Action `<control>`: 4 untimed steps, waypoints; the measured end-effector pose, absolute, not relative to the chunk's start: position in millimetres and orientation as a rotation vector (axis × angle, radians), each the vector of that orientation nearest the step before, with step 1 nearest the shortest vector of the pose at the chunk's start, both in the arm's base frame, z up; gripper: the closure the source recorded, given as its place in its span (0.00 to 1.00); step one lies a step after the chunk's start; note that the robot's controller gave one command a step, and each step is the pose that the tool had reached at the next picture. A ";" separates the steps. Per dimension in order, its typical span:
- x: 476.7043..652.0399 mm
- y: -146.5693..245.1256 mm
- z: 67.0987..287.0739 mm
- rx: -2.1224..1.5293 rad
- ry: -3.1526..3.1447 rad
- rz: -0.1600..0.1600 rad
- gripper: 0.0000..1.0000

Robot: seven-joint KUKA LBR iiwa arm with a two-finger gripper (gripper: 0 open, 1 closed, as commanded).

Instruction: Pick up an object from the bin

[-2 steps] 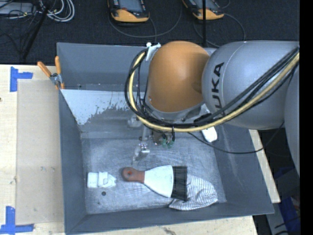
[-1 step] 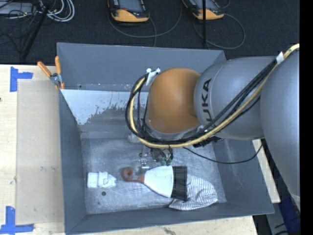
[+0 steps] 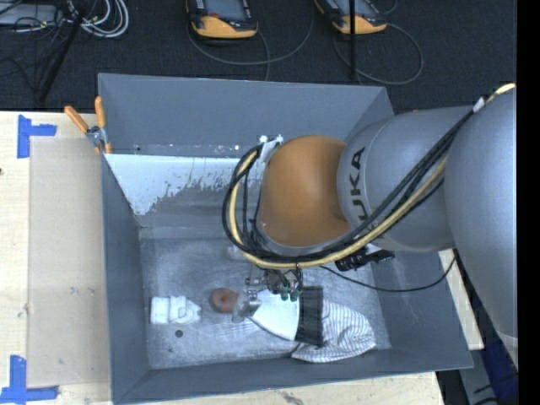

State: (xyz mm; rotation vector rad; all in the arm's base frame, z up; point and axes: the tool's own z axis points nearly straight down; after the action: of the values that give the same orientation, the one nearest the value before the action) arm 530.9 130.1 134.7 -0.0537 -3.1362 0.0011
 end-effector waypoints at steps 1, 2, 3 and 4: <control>527.8 123.1 140.5 -0.082 -3.139 -0.001 0.00; 526.7 122.8 79.9 -0.247 -3.134 -0.002 0.00; 526.4 122.8 80.2 -0.260 -3.132 -0.002 1.00; 526.4 122.8 80.2 -0.261 -3.132 -0.002 1.00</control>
Offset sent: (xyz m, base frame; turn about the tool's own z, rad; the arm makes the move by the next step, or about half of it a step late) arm -0.0059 -0.0071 -0.0647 0.1317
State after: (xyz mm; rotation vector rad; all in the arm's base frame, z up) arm 526.4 122.8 80.2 -0.2608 -3.1317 -0.0024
